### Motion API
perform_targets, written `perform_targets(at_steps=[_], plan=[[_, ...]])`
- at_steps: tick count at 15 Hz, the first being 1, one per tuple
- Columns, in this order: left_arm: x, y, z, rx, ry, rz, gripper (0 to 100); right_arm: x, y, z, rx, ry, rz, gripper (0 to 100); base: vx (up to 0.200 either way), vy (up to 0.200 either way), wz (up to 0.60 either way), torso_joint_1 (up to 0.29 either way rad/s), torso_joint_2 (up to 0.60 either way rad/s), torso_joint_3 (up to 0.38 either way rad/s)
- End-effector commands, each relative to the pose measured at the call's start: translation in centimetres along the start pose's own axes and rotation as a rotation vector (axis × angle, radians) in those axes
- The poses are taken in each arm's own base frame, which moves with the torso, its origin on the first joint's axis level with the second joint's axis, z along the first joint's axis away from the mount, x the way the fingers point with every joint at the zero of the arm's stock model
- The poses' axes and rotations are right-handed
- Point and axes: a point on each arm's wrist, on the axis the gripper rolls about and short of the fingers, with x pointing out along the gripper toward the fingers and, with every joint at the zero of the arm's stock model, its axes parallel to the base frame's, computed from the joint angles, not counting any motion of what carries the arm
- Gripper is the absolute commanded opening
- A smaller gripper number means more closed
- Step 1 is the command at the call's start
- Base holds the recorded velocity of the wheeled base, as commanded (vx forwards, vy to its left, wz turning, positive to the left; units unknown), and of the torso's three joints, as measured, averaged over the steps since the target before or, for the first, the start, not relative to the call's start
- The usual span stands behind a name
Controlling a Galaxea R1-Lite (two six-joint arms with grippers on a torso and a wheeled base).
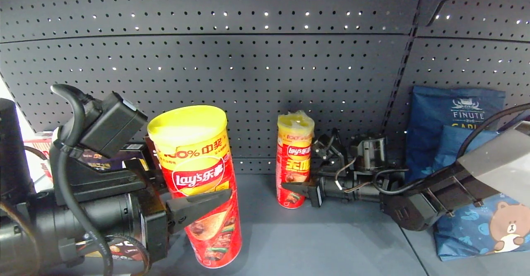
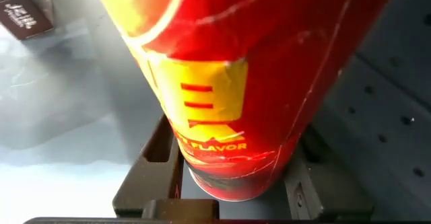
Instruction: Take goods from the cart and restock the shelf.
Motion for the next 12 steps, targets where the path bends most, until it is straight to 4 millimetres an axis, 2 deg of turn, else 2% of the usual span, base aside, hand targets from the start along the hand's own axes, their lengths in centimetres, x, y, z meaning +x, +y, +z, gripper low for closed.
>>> perform_targets(at_steps=[1,8,10,11,12], plan=[[0.0,0.0,0.0,0.000,-0.001,0.000,0,-1.0,1.2,1.1,-0.015,-0.021,0.011,0,0.000,0.000,0.00,0.000,0.00,0.000],[0.0,-0.1,0.0,0.001,0.000,-0.004,0,-5.6,5.5,1.4,-0.015,-0.011,-0.016,0,0.000,0.000,0.00,0.000,0.00,0.000],[0.0,-0.1,0.0,0.001,0.001,-0.004,0,-6.2,6.2,1.4,-0.019,-0.012,-0.006,0,0.000,0.000,0.00,0.000,0.00,0.000],[0.1,-0.1,0.0,0.001,0.003,-0.004,0,-6.8,7.5,1.1,-0.020,0.000,0.015,0,0.000,0.000,0.00,0.000,0.00,0.000],[0.2,-0.1,-0.1,0.000,0.007,-0.004,0,-7.0,7.9,1.0,-0.021,0.004,0.018,0,0.000,0.000,0.00,0.000,0.00,0.000]])
